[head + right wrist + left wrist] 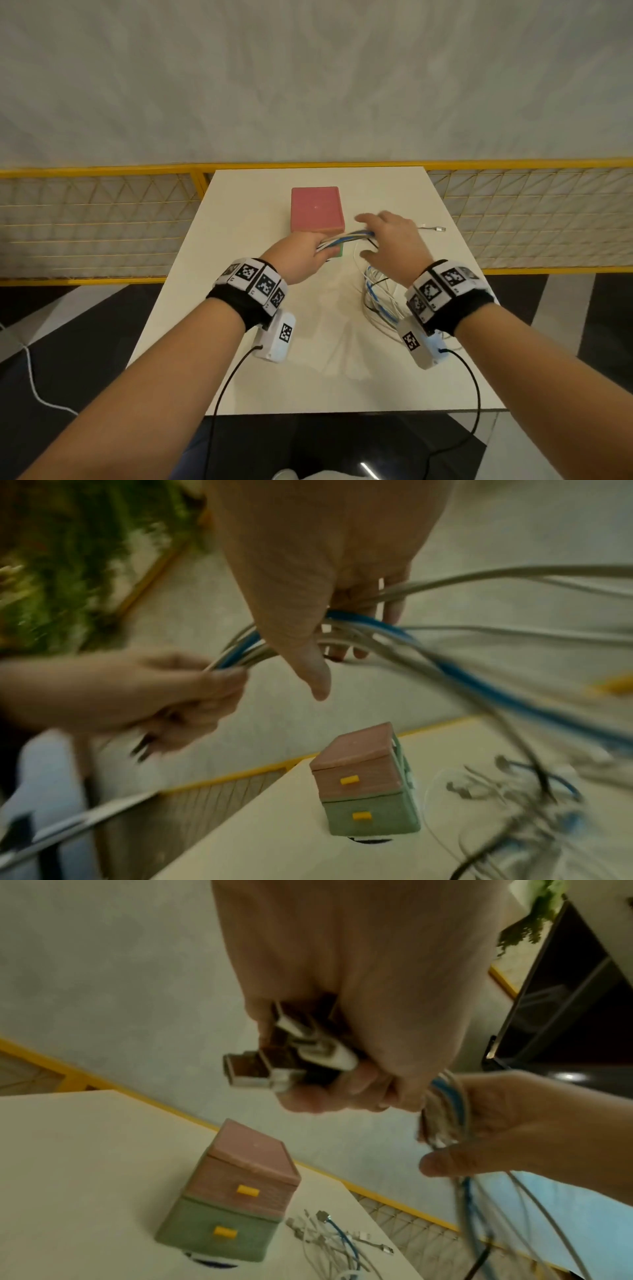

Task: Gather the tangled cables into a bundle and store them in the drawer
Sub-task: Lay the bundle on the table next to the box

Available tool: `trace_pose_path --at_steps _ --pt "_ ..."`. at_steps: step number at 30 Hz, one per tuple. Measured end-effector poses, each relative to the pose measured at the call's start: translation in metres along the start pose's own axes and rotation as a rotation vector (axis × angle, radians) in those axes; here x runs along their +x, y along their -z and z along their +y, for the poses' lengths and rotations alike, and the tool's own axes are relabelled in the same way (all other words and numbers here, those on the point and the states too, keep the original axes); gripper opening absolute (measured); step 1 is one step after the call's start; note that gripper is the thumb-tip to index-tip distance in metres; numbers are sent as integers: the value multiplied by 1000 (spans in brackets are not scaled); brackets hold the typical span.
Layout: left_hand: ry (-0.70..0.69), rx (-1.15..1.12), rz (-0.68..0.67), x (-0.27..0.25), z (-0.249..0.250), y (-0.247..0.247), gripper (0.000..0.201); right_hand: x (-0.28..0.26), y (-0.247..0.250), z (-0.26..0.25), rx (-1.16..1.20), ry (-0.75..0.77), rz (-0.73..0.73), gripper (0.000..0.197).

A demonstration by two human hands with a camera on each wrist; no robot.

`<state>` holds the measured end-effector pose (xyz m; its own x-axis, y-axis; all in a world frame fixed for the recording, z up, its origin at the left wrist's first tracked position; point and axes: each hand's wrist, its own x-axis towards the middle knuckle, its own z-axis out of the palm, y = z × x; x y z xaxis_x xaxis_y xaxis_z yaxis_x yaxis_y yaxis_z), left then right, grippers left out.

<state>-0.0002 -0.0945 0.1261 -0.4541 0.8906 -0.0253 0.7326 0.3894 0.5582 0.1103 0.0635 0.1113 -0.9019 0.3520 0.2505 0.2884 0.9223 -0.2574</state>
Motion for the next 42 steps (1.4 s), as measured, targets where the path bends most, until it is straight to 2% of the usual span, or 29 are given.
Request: trace_pose_path --at_steps 2,4,6,9,12,14,16,20,23,25,27,29,34,38,40,42 --pt "-5 72 -30 5 12 0 35 1 -6 -20 -35 207 0 51" --pt "28 131 -71 9 23 3 25 1 -7 -35 0 278 -33 39" --pt "28 42 -99 9 26 12 18 3 -1 -35 34 165 -50 28" --pt "29 -190 -110 4 27 29 19 2 10 -27 -2 -11 -60 18" --pt "-21 -78 -46 4 32 35 21 3 15 -32 34 -117 -137 17" --pt "-65 -50 -7 4 34 36 21 6 13 -32 79 -123 -136 20" --pt "-145 -140 55 1 33 41 28 6 14 -29 188 -143 -104 22" --pt "-259 -433 198 -4 43 44 27 -4 19 -43 628 -273 -60 32" --pt "-298 -270 298 -2 57 29 41 -7 22 -60 798 -264 -22 31" --pt "-308 -234 275 -1 59 26 49 -8 21 -63 894 -277 24 32" --pt "-258 -514 207 -2 59 33 58 -11 19 -61 928 -281 33 30" --pt "-224 -682 214 -2 59 38 63 -14 17 -60 914 -269 -1 32" --pt "-225 -396 75 1 67 25 40 -17 15 -67 812 -190 11 29" --pt "-231 -532 12 0 72 32 39 -19 19 -65 873 -267 75 25" --pt "-323 -344 20 -2 73 28 34 -16 19 -64 807 -266 17 21" --pt "-408 -141 97 -2 70 22 28 -15 21 -63 800 -291 -10 18"
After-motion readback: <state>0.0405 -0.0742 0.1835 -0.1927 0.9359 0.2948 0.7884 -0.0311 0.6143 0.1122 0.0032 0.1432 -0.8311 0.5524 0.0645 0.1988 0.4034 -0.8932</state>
